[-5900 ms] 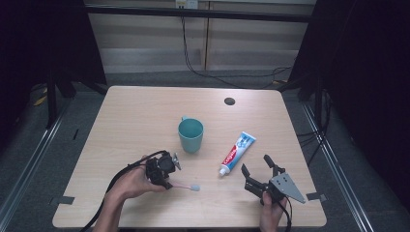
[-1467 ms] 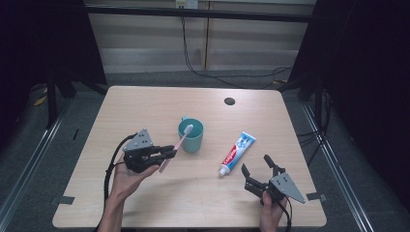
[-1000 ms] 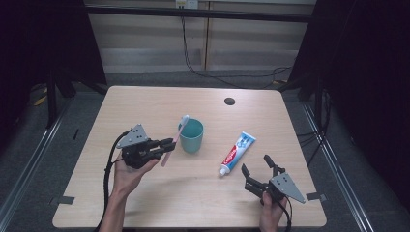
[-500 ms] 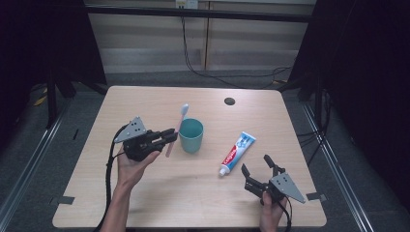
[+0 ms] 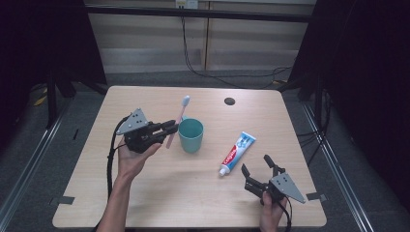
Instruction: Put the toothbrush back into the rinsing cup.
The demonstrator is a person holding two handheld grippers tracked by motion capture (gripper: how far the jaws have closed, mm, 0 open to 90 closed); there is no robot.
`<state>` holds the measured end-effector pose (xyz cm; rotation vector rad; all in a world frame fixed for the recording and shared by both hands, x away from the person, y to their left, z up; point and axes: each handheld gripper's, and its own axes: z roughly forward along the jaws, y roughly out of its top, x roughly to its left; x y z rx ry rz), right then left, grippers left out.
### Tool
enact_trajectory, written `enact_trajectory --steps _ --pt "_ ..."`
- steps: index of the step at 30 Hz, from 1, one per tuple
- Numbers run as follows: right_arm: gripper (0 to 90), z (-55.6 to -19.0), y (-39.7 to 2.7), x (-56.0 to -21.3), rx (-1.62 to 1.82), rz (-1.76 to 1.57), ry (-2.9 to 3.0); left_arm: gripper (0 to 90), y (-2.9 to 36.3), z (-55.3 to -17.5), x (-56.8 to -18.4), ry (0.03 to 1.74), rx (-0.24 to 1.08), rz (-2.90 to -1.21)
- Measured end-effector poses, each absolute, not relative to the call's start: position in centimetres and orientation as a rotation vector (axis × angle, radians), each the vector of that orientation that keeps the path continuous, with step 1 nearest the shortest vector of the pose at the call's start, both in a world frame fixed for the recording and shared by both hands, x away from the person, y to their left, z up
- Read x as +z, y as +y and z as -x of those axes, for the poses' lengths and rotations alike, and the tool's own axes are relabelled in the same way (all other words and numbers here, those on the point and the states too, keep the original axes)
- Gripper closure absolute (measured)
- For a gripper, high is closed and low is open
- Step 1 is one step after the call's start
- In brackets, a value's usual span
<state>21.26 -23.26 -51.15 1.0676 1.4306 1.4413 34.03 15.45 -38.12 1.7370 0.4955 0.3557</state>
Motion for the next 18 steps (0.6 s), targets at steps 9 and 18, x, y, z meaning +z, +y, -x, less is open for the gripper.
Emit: enact_trajectory --steps 9,18 --pt "13.2 -21.3 -23.3 -51.2 1.44 -1.068 1.426 78.8 15.7 -35.1 -37.8 0.522 0.358 -1.697" --pt "13.2 -21.2 -23.3 -51.2 1.441 -1.067 1.432 78.8 15.1 -36.3 -37.8 0.518 0.363 -1.658"
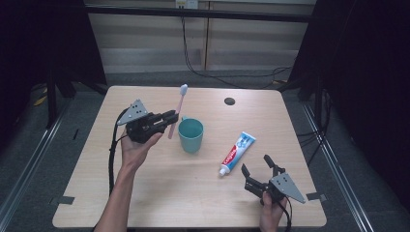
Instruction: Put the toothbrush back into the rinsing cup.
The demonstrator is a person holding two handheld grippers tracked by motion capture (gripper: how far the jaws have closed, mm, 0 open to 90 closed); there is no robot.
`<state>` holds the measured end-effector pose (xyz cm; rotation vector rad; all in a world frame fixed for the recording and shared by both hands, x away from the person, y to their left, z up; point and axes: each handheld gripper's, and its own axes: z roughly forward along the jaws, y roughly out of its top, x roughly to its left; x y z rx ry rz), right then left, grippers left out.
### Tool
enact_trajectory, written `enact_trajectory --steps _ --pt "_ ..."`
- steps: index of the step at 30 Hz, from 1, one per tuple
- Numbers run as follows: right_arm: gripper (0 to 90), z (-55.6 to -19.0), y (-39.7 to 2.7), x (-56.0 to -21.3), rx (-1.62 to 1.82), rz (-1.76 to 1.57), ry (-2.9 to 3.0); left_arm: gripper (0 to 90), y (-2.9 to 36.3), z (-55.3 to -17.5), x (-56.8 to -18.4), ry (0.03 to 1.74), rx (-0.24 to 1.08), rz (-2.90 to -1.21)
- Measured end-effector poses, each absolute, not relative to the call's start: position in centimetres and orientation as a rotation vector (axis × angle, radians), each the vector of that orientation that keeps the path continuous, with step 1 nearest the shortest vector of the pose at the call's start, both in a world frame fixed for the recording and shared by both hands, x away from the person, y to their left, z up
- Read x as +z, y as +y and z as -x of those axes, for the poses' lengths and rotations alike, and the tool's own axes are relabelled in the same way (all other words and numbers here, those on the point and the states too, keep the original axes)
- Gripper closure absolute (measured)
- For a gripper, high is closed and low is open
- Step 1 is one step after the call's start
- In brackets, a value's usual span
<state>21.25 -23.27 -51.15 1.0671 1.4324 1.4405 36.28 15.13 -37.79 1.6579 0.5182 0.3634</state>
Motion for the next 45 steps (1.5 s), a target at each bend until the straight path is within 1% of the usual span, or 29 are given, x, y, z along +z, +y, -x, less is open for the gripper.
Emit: enact_trajectory --steps 4,14,17,27,35,45 --pt "13.3 -21.3 -23.3 -51.2 1.441 -1.067 1.432 78.8 15.0 -36.9 -37.9 0.533 0.342 -1.621" --pt "13.3 -21.2 -23.3 -51.1 1.444 -1.07 1.433 78.8 13.7 -38.2 -38.6 0.538 0.356 -1.649" --pt "13.3 -21.2 -23.3 -51.1 1.445 -1.069 1.434 78.8 13.2 -38.8 -38.5 0.54 0.326 -1.638" --pt "13.3 -21.3 -23.3 -51.1 1.446 -1.066 1.435 78.7 12.3 -39.4 -38.9 0.541 0.301 -1.608" --pt "13.3 -21.3 -23.3 -51.1 1.447 -1.066 1.435 78.7 10.9 -39.9 -40.2 0.56 0.29 -1.634" --pt "13.3 -21.3 -23.3 -51.1 1.448 -1.065 1.437 78.7 10.7 -40.4 -41.3 0.574 0.301 -1.664"
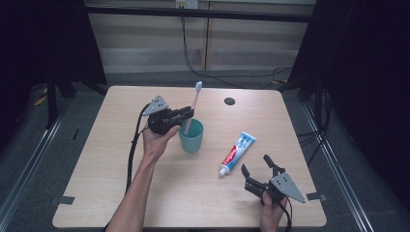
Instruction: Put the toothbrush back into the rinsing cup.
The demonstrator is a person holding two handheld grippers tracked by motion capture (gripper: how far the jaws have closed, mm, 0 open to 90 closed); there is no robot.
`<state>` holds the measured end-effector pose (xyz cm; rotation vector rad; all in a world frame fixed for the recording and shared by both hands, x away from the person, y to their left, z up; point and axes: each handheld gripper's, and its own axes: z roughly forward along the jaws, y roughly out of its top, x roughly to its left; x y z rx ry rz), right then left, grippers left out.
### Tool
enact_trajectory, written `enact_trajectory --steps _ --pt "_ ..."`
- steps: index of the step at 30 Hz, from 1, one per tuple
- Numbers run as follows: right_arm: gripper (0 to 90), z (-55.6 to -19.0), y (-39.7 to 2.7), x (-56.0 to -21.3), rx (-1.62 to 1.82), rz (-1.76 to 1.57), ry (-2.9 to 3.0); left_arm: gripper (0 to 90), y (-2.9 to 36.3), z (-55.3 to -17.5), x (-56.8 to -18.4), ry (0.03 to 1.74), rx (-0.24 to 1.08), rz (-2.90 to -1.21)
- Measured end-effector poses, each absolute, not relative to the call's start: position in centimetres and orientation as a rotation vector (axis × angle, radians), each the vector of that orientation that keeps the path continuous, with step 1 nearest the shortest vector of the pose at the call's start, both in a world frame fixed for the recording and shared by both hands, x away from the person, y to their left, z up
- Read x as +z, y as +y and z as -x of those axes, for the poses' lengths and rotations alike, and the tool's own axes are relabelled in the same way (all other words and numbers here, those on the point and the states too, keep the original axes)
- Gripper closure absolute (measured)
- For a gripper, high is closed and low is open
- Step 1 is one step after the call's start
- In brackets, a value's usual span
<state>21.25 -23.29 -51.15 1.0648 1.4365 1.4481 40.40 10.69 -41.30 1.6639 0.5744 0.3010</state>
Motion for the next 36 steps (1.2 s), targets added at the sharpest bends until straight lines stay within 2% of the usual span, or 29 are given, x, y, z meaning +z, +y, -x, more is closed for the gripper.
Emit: enact_trajectory --steps 26,36 --pt "13.3 -21.2 -23.3 -51.1 1.448 -1.064 1.437 78.6 12.0 -40.2 -45.2 0.658 0.262 -1.723" --pt "13.3 -21.3 -23.3 -51.1 1.448 -1.065 1.436 76.8 12.7 -39.7 -45.4 0.667 0.241 -1.722"
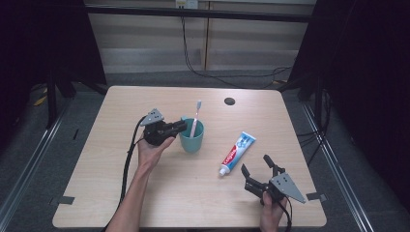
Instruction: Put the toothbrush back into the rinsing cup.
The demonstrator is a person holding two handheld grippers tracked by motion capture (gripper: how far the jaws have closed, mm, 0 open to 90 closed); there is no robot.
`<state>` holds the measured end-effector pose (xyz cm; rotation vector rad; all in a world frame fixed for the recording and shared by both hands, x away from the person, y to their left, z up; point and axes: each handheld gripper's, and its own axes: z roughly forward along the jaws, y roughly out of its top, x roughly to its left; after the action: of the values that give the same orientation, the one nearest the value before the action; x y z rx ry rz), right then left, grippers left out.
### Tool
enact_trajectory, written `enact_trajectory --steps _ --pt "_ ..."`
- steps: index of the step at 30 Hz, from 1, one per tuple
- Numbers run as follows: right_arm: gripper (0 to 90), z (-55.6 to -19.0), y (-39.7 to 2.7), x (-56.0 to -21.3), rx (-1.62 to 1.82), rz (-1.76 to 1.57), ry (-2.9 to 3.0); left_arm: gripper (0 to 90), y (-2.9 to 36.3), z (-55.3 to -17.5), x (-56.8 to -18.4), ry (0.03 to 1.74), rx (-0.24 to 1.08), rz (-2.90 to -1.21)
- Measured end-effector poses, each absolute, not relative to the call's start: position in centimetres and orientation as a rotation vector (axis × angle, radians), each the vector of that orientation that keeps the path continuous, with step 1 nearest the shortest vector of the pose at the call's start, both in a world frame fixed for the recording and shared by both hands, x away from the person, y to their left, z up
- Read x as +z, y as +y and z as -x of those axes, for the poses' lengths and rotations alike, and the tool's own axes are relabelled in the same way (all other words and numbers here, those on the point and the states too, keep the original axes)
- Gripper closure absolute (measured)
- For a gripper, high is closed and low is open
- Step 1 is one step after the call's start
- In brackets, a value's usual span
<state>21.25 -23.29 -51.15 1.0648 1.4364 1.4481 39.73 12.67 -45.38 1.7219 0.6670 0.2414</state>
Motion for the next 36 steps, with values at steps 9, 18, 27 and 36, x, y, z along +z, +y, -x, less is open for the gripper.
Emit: enact_trajectory --steps 9,18,27,36 --pt "13.3 -21.3 -23.3 -51.1 1.448 -1.065 1.437 63.9 13.8 -38.9 -44.8 0.674 0.263 -1.716" --pt "13.3 -21.3 -23.3 -51.1 1.448 -1.065 1.437 46.7 15.0 -37.8 -44.6 0.681 0.299 -1.722" --pt "13.3 -21.3 -23.3 -51.1 1.447 -1.066 1.437 25.2 16.1 -36.7 -44.4 0.681 0.335 -1.707" --pt "13.3 -21.3 -23.3 -51.1 1.447 -1.066 1.437 15.9 16.9 -35.0 -44.5 0.71 0.418 -1.683"
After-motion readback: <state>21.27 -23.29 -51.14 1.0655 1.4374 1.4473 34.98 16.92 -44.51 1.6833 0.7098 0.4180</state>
